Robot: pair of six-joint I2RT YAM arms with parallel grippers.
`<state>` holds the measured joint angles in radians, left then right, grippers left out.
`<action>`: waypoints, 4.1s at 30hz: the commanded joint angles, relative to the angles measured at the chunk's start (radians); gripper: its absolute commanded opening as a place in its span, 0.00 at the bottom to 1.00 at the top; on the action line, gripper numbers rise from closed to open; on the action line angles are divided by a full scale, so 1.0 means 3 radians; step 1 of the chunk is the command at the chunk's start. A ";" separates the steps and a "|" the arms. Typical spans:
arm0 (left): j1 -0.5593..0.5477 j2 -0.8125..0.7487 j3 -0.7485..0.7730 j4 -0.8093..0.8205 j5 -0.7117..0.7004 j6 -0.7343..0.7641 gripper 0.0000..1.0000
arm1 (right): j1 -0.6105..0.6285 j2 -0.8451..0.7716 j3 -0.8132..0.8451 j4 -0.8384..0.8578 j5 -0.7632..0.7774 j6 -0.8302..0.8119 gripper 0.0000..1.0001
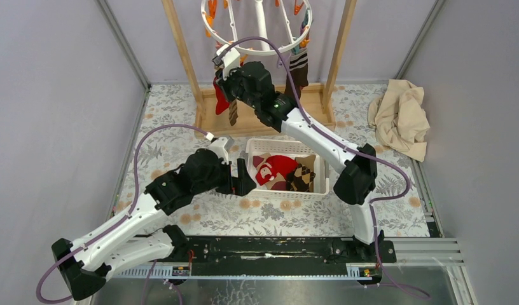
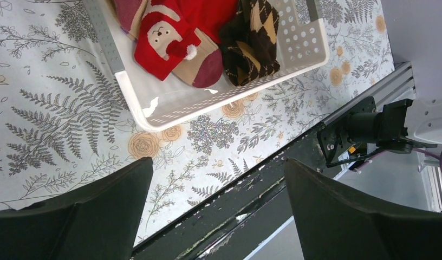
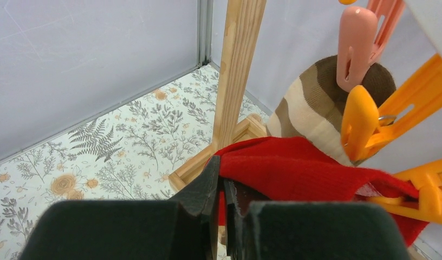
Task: Remove the socks clipped to the hanger
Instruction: Adjust the hanger on the clothesline.
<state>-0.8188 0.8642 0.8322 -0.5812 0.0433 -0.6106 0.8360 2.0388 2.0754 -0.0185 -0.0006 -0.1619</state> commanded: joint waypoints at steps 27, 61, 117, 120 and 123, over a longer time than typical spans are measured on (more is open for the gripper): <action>-0.0021 -0.0358 0.0097 -0.0153 -0.0094 -0.0083 0.99 | 0.0012 -0.1065 -0.1134 -0.0104 0.0031 0.0173 0.65; -0.0021 -0.0158 0.0316 -0.0154 -0.0019 -0.0311 0.99 | -0.1957 -0.1546 -0.2513 0.1022 -0.0913 0.1371 0.76; -0.0026 0.0178 0.0687 -0.0186 -0.0124 -0.0067 0.99 | -0.0447 -0.2804 -0.3191 0.1108 0.0769 0.0515 0.09; -0.0026 0.0112 0.0647 -0.0154 -0.0132 -0.0038 0.99 | -0.0170 -0.2665 -0.3001 0.1008 0.0850 0.0338 0.09; -0.0027 -0.0003 0.0602 -0.0168 -0.0133 -0.0024 0.99 | 0.0054 -0.2463 -0.2782 0.0954 0.0905 0.0245 0.09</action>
<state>-0.8188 0.9134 1.0149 -0.6594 0.0181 -0.6476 0.7753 1.2514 1.1263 0.2718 0.2127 -0.0109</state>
